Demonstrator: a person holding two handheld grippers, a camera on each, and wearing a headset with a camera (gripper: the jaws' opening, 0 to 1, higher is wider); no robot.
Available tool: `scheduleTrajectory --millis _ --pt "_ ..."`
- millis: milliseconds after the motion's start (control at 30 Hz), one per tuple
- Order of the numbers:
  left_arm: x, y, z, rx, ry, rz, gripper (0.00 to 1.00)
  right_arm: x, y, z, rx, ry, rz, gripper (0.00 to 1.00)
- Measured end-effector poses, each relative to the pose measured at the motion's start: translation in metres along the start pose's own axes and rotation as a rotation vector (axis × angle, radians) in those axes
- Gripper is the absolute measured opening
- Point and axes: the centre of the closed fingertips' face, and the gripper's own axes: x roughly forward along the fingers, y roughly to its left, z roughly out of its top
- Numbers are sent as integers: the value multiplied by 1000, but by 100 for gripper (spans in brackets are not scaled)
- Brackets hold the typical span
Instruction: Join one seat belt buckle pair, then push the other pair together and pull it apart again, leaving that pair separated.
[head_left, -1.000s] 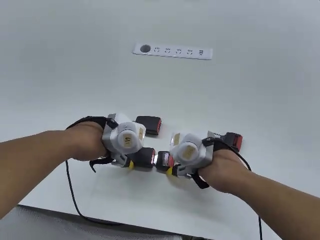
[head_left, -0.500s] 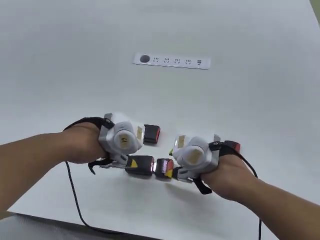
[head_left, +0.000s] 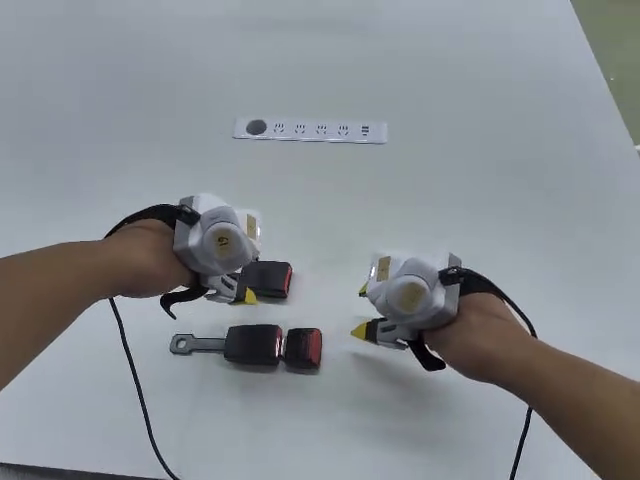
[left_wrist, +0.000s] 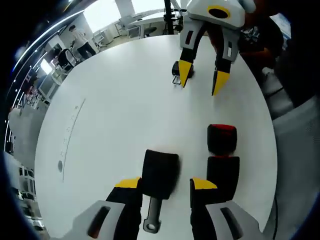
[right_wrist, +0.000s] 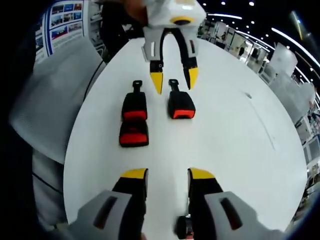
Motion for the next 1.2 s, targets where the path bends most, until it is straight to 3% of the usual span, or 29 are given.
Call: scheduleTrajectory --millis 200,300,433,533,800,933,1033,1200 --pt "11 5 -8 16 19 -36 37 -18 -34 -36 31 58 -52 32" --pt "14 6 -14 27 35 -41 37 -21 -42 -54 26 89 -56 32" --pt "18 7 -21 15 53 -44 37 -25 -43 -76 51 125 -36 35" --pt "21 5 -26 38 66 -56 36 -23 -41 -88 53 148 -27 35" --pt "25 6 -25 49 62 -72 32 -17 -41 -96 45 146 19 34" --pt "26 6 -25 50 68 -75 31 -18 -40 -96 33 130 69 33" --pt "27 6 -26 91 76 -81 31 -17 -39 -96 25 127 80 32" --pt "28 7 -27 73 43 -88 30 -17 -39 -96 29 136 78 32"
